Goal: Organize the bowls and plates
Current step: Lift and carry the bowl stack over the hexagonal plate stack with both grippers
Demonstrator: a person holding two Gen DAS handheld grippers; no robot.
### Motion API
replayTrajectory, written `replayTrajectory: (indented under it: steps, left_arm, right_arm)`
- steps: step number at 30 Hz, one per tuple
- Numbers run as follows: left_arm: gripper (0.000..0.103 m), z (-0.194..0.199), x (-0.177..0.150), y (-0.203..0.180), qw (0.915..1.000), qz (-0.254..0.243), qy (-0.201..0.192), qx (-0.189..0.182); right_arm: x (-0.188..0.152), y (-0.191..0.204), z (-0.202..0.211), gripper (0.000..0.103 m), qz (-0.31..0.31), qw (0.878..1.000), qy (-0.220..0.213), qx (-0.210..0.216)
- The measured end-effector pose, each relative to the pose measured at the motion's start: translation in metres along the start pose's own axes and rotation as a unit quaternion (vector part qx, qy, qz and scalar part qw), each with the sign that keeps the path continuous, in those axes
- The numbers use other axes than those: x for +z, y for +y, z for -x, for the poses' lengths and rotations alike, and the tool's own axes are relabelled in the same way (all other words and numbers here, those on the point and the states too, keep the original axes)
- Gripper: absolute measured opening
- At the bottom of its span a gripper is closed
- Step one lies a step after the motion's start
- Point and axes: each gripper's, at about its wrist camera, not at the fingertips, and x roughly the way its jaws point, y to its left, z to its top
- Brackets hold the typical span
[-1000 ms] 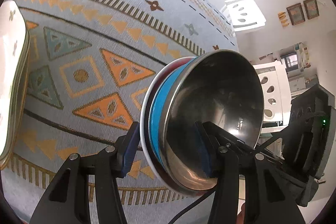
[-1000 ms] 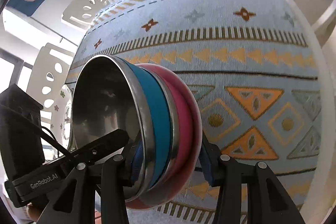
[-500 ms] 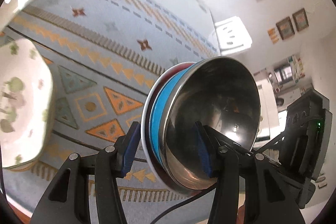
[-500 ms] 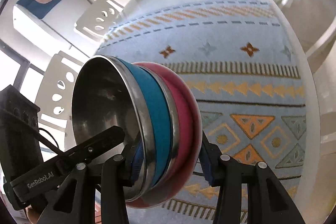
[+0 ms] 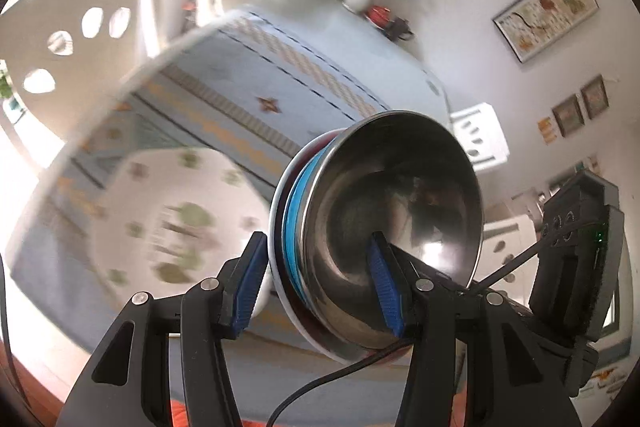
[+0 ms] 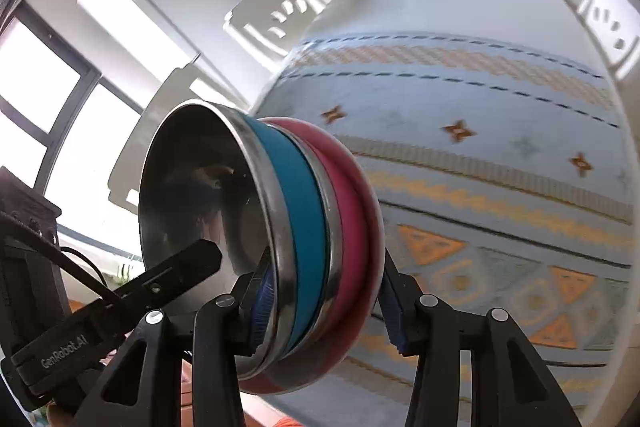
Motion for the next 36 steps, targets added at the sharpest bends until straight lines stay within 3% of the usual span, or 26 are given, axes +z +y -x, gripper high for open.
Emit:
replayTrajectory:
  steps: [7,16,23,29,33,36]
  left_arm:
    - [0.047,0.001,0.021,0.06,0.9994,-0.01,0.026,0.022]
    - [0.047,-0.025,0.025,0.102,0.9957,-0.031,0.087,0.012]
    - [0.047,-0.043,0.026,0.122,0.9915,-0.026,0.127,-0.011]
    - [0.047,-0.041,0.027,0.125,0.9894,-0.036,0.138,-0.028]
    - [0.047,-0.034,0.03,0.132,0.9892,-0.031,0.134,-0.049]
    - [0.049,-0.026,0.033,0.135,0.9909,-0.039,0.122,-0.041]
  right_arm:
    - [-0.005,0.05,-0.066,0.046,-0.008,0.999,0.043,0.007]
    - [-0.012,0.059,-0.108,0.046,-0.053,0.996,0.065,-0.02]
    - [-0.015,0.053,-0.123,0.047,-0.088,0.992,0.08,-0.039]
    - [-0.014,0.052,-0.128,0.047,-0.105,0.99,0.089,-0.04]
    - [-0.012,0.046,-0.125,0.047,-0.126,0.988,0.091,-0.023]
    - [-0.012,0.043,-0.116,0.047,-0.14,0.986,0.085,-0.014]
